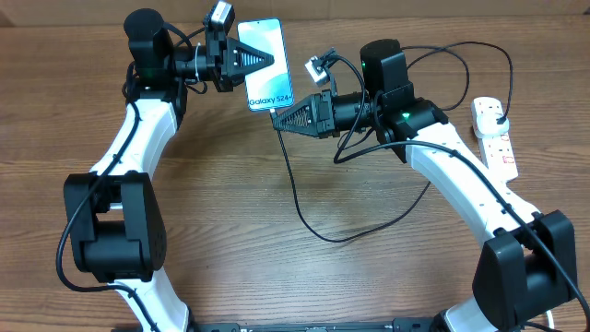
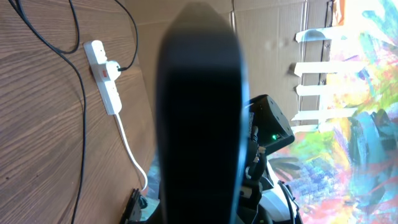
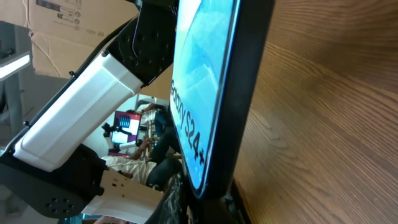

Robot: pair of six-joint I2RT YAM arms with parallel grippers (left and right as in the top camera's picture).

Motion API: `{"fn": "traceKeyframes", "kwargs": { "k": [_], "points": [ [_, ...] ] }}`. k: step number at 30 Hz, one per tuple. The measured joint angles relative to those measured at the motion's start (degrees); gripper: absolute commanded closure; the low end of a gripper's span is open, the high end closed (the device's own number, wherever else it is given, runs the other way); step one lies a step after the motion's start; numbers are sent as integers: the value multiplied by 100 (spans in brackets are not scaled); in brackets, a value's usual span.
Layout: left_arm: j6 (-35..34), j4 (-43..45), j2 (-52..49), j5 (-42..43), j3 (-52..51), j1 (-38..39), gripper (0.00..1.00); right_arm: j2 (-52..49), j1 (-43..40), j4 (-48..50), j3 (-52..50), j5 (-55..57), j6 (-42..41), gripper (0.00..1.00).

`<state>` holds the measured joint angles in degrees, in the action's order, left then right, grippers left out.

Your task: Plug charger to phone and switch on socket

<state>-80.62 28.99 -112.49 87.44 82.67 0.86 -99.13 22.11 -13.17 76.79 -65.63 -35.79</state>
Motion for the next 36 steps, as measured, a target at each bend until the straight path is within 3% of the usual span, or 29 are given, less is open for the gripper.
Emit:
{"fn": "traceKeyframes", "kwargs": {
  "k": [13,36],
  "points": [
    [-31,0,0,-87,0,-24,96,-4,0,369,-33,20,-444,96],
    [-44,4,0,-221,0,-20,96,-4,2,544,-33,271,-476,96]
  ]
}}
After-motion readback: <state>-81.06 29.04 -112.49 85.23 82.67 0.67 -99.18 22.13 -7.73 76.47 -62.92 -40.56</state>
